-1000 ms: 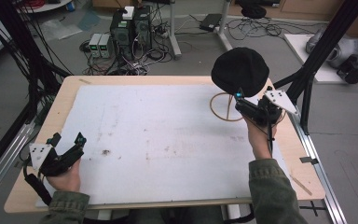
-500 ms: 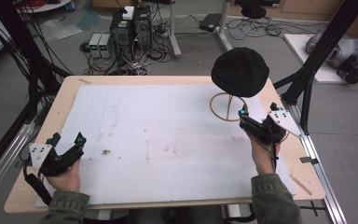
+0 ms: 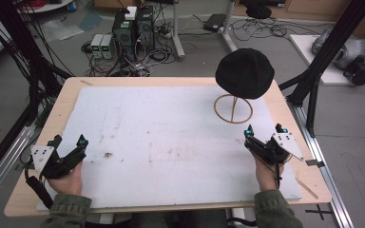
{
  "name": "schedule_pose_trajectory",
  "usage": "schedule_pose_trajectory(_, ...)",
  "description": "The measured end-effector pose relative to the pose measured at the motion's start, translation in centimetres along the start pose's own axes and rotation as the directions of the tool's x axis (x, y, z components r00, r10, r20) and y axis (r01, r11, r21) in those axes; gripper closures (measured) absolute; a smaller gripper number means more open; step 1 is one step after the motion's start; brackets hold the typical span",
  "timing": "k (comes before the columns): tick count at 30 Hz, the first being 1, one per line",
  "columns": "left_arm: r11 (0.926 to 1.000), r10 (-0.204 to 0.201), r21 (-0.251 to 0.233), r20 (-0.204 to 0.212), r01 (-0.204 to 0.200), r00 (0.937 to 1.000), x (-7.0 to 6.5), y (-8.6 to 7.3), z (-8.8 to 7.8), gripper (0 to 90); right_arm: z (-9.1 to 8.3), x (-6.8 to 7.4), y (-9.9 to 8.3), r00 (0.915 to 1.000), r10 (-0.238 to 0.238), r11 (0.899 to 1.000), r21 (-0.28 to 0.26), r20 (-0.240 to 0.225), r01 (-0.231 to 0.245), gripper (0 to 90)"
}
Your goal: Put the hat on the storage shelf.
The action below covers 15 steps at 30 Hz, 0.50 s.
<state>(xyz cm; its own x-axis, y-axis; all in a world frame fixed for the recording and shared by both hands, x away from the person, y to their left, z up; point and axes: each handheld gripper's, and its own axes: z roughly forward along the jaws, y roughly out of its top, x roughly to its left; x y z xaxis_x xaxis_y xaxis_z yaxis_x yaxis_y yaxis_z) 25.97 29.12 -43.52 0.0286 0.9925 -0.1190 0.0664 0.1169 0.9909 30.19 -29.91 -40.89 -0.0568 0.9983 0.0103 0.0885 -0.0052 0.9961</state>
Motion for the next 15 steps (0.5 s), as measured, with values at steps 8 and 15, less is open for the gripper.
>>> schedule_pose_trajectory(8,1.0,0.003,0.003,0.003,-0.003,1.0,-0.1,0.0,0.0,19.1,-0.6,-0.3,-1.4,0.9999,-0.001,1.0,-0.004,0.013,0.001,3.6)
schedule_pose_trajectory(15,1.0,0.004,0.003,0.004,-0.004,1.0,-0.1,0.0,0.0,19.1,-0.7,-0.1,-1.7,0.9998,0.02,1.0,0.006,0.006,-0.02,3.6)
